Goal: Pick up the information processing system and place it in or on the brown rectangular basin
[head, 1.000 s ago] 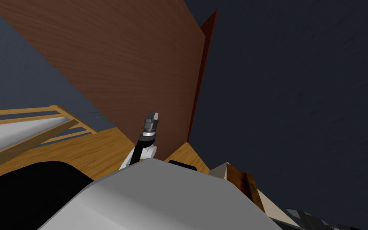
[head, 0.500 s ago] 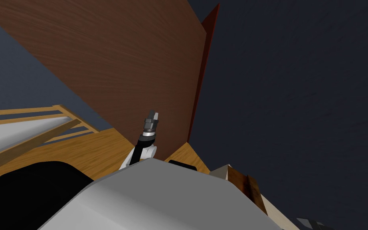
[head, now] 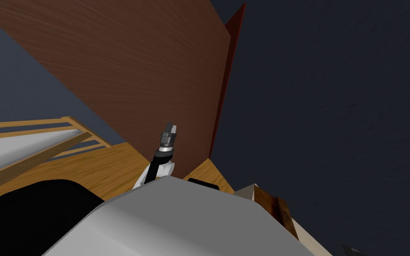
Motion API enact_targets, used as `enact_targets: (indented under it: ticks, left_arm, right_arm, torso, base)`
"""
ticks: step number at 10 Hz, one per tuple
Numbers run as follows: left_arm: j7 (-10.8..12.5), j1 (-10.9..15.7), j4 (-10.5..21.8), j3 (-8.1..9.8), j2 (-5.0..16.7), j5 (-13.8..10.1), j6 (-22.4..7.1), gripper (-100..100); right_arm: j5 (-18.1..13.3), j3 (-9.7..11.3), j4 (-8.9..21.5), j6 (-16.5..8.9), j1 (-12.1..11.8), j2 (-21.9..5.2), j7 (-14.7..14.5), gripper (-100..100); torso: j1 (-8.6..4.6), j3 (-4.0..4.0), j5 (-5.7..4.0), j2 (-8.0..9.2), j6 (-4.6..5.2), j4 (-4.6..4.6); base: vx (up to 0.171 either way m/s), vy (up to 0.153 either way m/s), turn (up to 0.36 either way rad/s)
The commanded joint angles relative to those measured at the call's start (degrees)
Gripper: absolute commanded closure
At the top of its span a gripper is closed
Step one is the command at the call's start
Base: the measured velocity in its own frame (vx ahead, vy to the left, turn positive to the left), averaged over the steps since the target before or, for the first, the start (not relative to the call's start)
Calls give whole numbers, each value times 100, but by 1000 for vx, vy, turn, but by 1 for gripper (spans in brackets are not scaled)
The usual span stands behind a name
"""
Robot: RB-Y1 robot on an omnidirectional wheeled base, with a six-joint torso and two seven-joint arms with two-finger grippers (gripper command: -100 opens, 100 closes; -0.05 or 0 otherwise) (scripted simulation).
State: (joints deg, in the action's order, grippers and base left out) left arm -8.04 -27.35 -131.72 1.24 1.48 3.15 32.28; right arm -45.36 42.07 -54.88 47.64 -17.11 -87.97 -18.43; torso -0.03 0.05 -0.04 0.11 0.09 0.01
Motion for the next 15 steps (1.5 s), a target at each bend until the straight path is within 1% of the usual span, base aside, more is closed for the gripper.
enact_targets:
  ticks: [1, 2, 3, 4, 5, 6, 7, 8, 9, 10, 13, 14, 15]
  left_arm:
    - [0, 0, 0, 0, 0, 0, 0, 0]
    - [0, 0, 0, 0, 0, 0, 0, 0]
    - [0, 0, 0, 0, 0, 0, 0, 0]
    - [0, 0, 0, 0, 0, 0, 0, 0]
    - [0, 0, 0, 0, 0, 0, 0, 0]
    - [0, 0, 0, 0, 0, 0, 0, 0]
    - [0, 0, 0, 0, 0, 0, 0, 0]
    - [0, 0, 0, 0, 0, 0, 0, 0]
    - [0, 0, 0, 0, 0, 0, 0, 0]
    - [0, 0, 0, 0, 0, 0, 0, 0]
    - [0, 0, 0, 0, 0, 0, 0, 0]
    - [0, 0, 0, 0, 0, 0, 0, 0]
    - [0, 0, 0, 0, 0, 0, 0, 0]
  right_arm:
    - [0, 0, 0, 0, 0, 0, 0, 100]
    - [0, 0, 0, -1, 0, 1, 0, 100]
    - [0, 0, 0, -1, 0, 1, 1, 0]
    - [56, -24, -140, 38, -35, -179, 34, 100]
    - [71, -34, -169, 84, -22, -252, 44, 100]
    - [46, -23, -87, 55, -9, -150, 6, 100]
    - [47, -23, -91, 66, -10, -159, 9, 0]
    - [98, -16, -151, 217, 53, -371, 38, 100]
    - [116, -14, -173, 271, 76, -449, 49, 100]
    - [158, -9, -222, 395, 128, -624, 73, 100]
    - [229, -2, -302, 601, 215, -915, 114, 100]
    - [279, 1, -356, 741, 276, -1111, 142, 100]
    - [305, 2, -381, 808, 306, -1206, 157, 100]
  torso:
    - [0, 0, 0, 0, 0, 0]
    - [0, 0, 1, -1, 0, 0]
    - [0, 0, 2, -1, -1, 0]
    - [1, -1, 2, -1, -1, 0]
    - [6, 1, 6, 2, 3, 0]
    - [10, 3, 8, 6, 3, 1]
    - [9, 3, 7, 4, 1, 1]
    - [8, 2, 7, 2, 0, 1]
    - [19, -2, 16, -6, -2, 1]
    - [34, -5, 20, -10, -3, 0]
    - [44, -5, 28, -12, -5, 1]
    - [41, -4, 30, -10, -4, 2]
    - [47, -4, 34, -12, -6, 2]
  base:
    - [0, 0, 0]
    - [0, 0, 0]
    - [0, 0, 0]
    - [-6, 7, -55]
    - [-14, 12, -76]
    - [-7, 5, -15]
    - [0, 0, 0]
    - [20, 29, -41]
    - [30, 46, -23]
    - [45, 62, -42]
    - [28, 43, -23]
    - [32, 40, -37]
    - [38, 48, -38]
